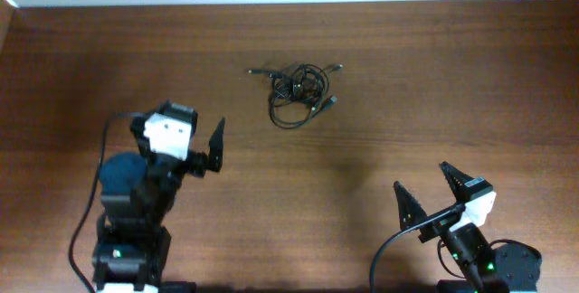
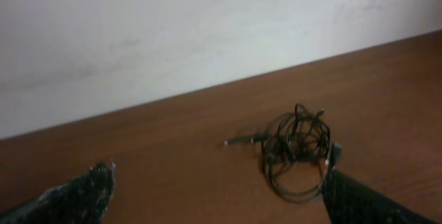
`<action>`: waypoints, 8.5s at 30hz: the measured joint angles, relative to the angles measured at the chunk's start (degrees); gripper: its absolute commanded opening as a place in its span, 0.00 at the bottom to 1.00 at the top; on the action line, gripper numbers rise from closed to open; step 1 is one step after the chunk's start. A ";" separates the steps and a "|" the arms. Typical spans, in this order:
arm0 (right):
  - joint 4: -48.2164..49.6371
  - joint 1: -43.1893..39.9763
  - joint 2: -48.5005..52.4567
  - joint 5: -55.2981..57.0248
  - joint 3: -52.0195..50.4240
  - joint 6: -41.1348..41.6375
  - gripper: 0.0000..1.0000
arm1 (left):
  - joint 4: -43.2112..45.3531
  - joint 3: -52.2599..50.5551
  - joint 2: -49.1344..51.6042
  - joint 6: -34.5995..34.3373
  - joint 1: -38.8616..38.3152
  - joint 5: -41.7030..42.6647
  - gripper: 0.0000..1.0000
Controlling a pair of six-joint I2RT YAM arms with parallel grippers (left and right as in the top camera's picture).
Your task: Untangle cables
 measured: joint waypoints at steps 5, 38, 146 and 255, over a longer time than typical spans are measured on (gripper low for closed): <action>-4.70 0.00 15.13 -3.06 15.41 0.07 0.99 | -17.66 23.30 18.47 3.32 0.00 3.10 0.99; -53.07 0.00 83.78 -13.00 80.13 -10.56 0.96 | -37.35 79.52 93.68 -26.21 -23.76 -1.11 0.28; -54.38 10.86 100.96 25.24 81.11 13.75 0.19 | -34.23 49.55 76.46 -38.64 -3.21 -8.87 0.40; -42.99 21.97 104.91 -7.69 89.72 -5.55 0.54 | -18.05 58.90 68.46 -28.52 -1.51 61.83 0.00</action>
